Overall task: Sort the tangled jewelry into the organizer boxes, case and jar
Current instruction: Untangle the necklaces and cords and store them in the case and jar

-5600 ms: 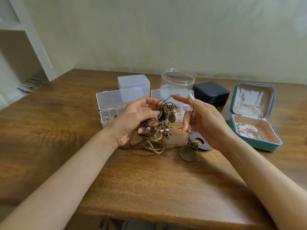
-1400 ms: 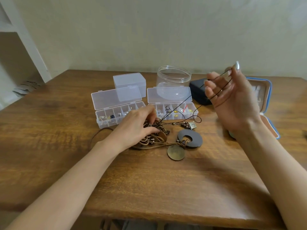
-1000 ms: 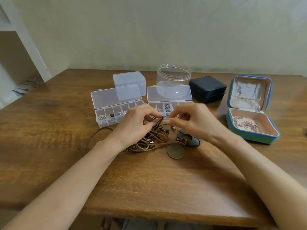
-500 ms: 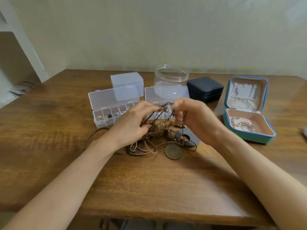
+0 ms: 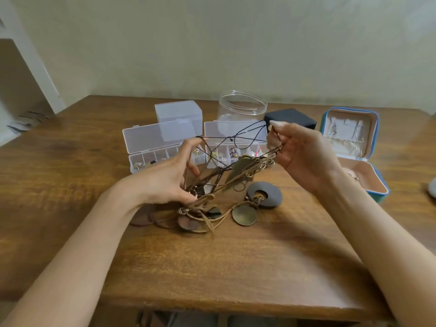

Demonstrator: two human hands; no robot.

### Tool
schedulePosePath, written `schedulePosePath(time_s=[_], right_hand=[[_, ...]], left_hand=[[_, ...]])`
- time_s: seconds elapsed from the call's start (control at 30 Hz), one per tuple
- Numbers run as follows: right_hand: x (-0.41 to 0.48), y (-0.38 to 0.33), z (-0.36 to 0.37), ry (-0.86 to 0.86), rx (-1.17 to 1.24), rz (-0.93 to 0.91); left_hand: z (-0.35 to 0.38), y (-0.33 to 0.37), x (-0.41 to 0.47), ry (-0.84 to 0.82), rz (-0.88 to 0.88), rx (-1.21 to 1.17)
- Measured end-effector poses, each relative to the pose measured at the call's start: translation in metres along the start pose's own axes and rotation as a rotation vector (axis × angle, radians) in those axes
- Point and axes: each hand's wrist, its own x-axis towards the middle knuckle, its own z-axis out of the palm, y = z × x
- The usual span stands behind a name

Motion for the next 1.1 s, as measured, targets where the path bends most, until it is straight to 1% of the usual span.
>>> schedulePosePath(time_s=[0.1,0.2,0.27,0.43,0.5,0.57,0.6,0.7,0.77,0.83,0.93,1.03,1.1], right_hand=[[0.0,0.002,0.0,-0.01,-0.094,0.0],[-0.001,0.003,0.001,-0.081,-0.244,0.006],[-0.002,0.003,0.003,-0.094,-0.318,0.032],[-0.003,0.007,0.005,-0.187,-0.402,0.128],[-0.003,0.011,0.006,-0.142,-0.56,0.117],[-0.003,0.012,0.008,-0.034,-0.744,0.038],[-0.002,0.012,0.007,0.018,-0.782,0.002],[-0.002,0.007,0.006,0.125,-0.778,-0.036],[-0.002,0.003,0.004,0.139,-0.751,0.004],[-0.003,-0.003,0.002,0.144,-0.628,0.042],[-0.003,-0.013,-0.003,0.208,-0.351,0.06],[-0.002,-0.018,-0.007,0.202,-0.218,0.092],[-0.001,-0.016,-0.007,0.215,-0.271,0.103]], left_hand=[[-0.007,-0.008,-0.006,-0.099,-0.003,-0.016],[-0.012,-0.01,-0.01,-0.104,-0.007,-0.035],[-0.013,-0.009,-0.01,-0.092,-0.001,-0.056],[-0.003,0.0,-0.009,-0.215,0.008,-0.066],[0.001,0.003,-0.008,-0.237,-0.002,-0.046],[0.002,0.003,-0.008,-0.224,-0.011,-0.044],[0.002,0.002,-0.008,-0.208,-0.016,-0.041],[0.0,-0.003,-0.012,-0.147,-0.006,0.02],[-0.003,-0.004,-0.018,-0.141,-0.003,0.104],[-0.01,-0.005,-0.024,-0.159,0.0,0.212],[-0.023,-0.013,-0.029,-0.187,-0.027,0.35],[-0.03,-0.021,-0.033,-0.201,-0.059,0.342],[-0.031,-0.024,-0.034,-0.195,-0.037,0.293]])
